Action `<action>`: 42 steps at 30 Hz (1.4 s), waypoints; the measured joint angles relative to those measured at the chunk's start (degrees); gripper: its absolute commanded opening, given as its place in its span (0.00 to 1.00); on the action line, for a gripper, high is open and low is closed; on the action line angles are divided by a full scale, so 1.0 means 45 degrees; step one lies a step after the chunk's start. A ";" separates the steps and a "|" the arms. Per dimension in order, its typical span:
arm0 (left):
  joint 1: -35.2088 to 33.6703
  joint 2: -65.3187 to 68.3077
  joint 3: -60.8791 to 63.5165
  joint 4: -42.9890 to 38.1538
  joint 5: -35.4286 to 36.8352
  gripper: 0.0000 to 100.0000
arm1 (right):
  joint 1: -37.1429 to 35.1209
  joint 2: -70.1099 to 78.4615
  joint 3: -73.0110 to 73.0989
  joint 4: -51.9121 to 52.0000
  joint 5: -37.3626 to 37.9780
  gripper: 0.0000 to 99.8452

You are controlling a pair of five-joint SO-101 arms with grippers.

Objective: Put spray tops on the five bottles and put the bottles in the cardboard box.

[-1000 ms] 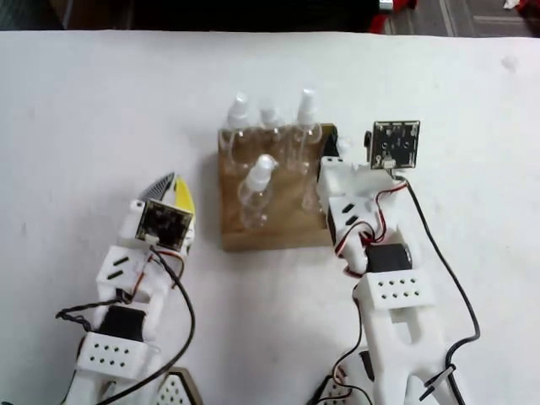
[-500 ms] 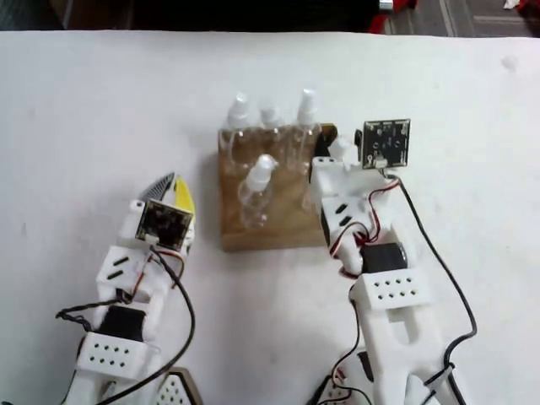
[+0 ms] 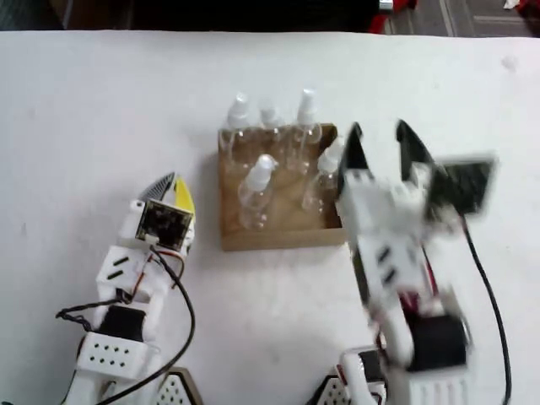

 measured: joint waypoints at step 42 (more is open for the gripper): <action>-0.2383 -0.0274 -1.1311 1.3792 0.0000 0.02 | 0.0059 -0.6349 -0.0371 0.7951 0.0020 0.19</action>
